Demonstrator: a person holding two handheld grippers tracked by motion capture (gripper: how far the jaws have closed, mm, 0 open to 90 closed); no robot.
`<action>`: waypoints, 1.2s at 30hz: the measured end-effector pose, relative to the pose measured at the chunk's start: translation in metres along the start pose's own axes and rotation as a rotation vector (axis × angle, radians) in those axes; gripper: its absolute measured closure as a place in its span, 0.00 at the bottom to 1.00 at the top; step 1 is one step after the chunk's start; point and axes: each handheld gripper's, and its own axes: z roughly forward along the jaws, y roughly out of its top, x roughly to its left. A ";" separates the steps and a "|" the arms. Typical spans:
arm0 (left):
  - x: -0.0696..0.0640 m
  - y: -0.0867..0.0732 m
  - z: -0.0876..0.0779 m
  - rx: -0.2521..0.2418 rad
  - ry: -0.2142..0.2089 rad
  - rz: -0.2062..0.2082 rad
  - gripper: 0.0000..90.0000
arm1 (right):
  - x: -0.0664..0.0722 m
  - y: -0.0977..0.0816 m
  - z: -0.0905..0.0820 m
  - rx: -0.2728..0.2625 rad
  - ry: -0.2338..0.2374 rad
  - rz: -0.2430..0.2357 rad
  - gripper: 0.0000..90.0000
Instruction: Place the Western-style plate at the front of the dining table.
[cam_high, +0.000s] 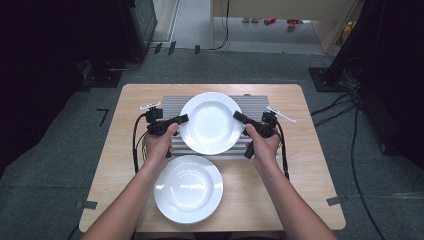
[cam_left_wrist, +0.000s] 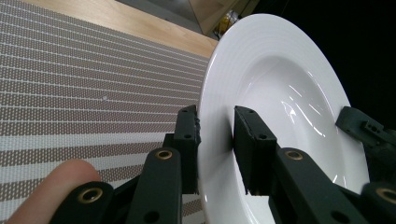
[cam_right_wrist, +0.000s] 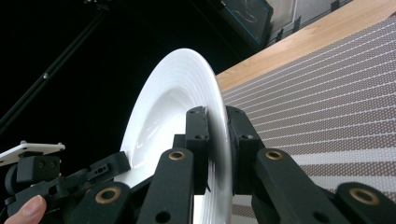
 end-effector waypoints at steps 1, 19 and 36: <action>0.001 0.001 0.003 0.005 0.001 -0.004 0.81 | -0.001 0.001 0.001 0.002 -0.004 0.001 0.92; 0.022 0.008 0.049 0.101 0.085 -0.024 0.79 | -0.040 0.001 0.033 0.010 -0.080 0.095 0.91; 0.038 0.011 0.077 0.173 0.162 -0.076 0.78 | -0.063 -0.001 0.060 0.019 -0.146 0.187 0.91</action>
